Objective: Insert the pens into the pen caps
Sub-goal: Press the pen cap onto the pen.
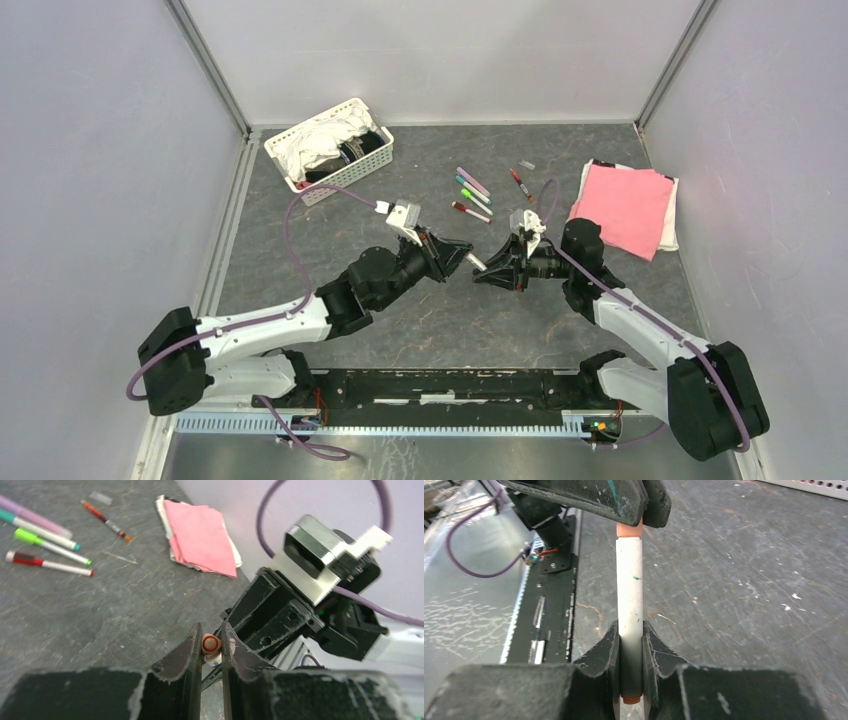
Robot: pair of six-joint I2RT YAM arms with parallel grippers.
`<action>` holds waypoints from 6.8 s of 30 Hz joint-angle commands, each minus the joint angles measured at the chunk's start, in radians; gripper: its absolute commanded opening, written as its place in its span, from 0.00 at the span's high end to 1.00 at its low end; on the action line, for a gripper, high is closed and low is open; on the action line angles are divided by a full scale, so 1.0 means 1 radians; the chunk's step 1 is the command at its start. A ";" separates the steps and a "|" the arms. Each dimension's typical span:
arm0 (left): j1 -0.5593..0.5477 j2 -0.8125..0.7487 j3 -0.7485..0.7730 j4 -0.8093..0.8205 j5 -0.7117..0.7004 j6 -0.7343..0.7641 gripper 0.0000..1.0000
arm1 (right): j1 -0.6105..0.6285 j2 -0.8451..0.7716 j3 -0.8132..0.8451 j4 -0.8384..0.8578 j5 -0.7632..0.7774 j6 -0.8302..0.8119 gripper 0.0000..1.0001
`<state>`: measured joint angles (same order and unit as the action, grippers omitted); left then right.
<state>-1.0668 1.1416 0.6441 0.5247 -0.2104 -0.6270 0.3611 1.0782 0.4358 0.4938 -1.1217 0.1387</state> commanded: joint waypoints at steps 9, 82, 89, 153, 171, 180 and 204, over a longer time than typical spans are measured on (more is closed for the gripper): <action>-0.187 0.113 0.037 -0.100 -0.209 -0.114 0.98 | 0.017 0.008 -0.068 0.345 0.088 0.134 1.00; -0.328 -0.131 0.010 -0.381 -0.345 -0.080 0.41 | 0.036 0.047 -0.069 0.506 0.008 0.251 1.00; -0.328 -0.327 -0.099 -0.365 -0.238 0.193 0.11 | 0.036 0.021 -0.040 0.456 -0.059 0.230 1.00; 0.110 -0.125 0.013 0.390 0.317 0.092 0.55 | 0.082 0.042 0.195 0.412 -0.136 0.603 1.00; 0.111 -0.125 0.023 0.269 0.435 0.147 0.98 | 0.079 0.041 0.223 0.408 -0.141 0.590 1.00; 0.123 -0.006 0.023 0.234 0.763 0.122 0.98 | 0.083 0.052 0.227 0.573 -0.120 0.699 1.00; -0.154 -0.013 -0.101 -0.257 0.120 0.336 0.98 | 0.063 0.114 0.400 0.294 0.031 0.456 1.00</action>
<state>-1.0733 1.0447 0.6395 0.7509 -0.0509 -0.3912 0.4274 1.1908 0.7105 0.6674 -1.3884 0.5629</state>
